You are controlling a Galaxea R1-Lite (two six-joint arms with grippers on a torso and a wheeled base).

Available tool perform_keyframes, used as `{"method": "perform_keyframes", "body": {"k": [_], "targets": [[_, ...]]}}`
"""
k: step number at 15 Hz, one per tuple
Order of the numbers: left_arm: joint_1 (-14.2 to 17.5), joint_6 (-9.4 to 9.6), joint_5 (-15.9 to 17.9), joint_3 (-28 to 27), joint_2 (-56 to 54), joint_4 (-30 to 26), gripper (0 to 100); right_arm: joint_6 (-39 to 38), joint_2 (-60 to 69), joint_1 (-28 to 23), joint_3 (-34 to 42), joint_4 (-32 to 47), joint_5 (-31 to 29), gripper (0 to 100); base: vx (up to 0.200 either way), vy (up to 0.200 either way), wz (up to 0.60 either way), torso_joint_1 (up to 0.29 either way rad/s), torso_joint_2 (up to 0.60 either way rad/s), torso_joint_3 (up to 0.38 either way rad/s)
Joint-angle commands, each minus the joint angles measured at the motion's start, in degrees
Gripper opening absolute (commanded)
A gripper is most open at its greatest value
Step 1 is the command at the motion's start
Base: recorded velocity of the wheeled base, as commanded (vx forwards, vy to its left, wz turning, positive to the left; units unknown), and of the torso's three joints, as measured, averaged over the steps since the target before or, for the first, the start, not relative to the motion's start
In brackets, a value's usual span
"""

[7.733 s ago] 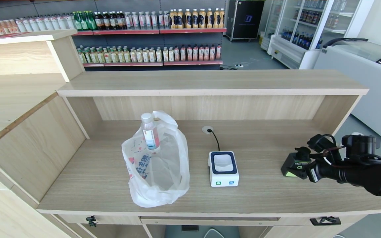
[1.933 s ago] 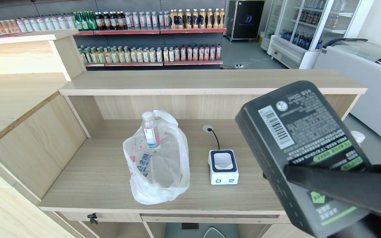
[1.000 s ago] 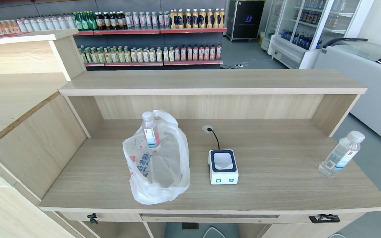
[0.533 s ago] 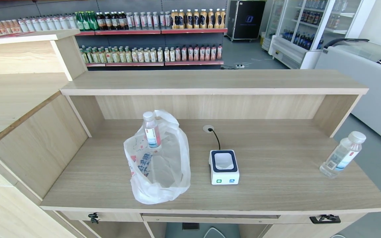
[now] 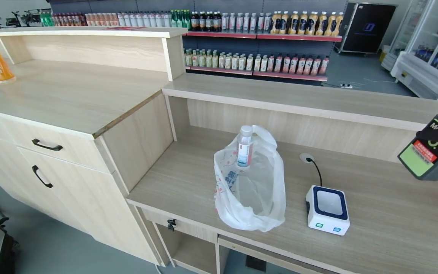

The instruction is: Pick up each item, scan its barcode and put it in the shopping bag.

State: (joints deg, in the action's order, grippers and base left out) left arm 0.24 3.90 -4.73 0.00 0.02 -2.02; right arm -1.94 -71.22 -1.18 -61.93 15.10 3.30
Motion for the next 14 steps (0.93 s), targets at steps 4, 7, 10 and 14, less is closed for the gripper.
{"method": "perform_keyframes", "body": {"k": [4,7,10,14], "targets": [[0.02,-0.03,-0.02,0.0,-0.02,0.0,100,-0.87,-9.38,-4.18,6.91,-8.86,15.33,0,0.0,0.0,0.0,0.0,0.0,0.0],[0.02,0.05,-0.02,0.0,-0.02,0.0,100,2.03,-10.52,-12.0,8.31,-9.92,38.8,0,0.0,0.0,0.0,0.0,0.0,0.0],[0.02,-0.03,-0.02,0.0,-0.02,0.0,100,8.27,-12.54,-17.89,9.11,-7.81,45.74,0,0.0,0.0,0.0,0.0,0.0,0.0],[0.02,-0.03,-0.02,0.0,0.06,0.0,100,18.9,-15.09,-25.1,10.51,-1.31,50.49,0,0.0,0.0,0.0,0.0,0.0,0.0]]}}
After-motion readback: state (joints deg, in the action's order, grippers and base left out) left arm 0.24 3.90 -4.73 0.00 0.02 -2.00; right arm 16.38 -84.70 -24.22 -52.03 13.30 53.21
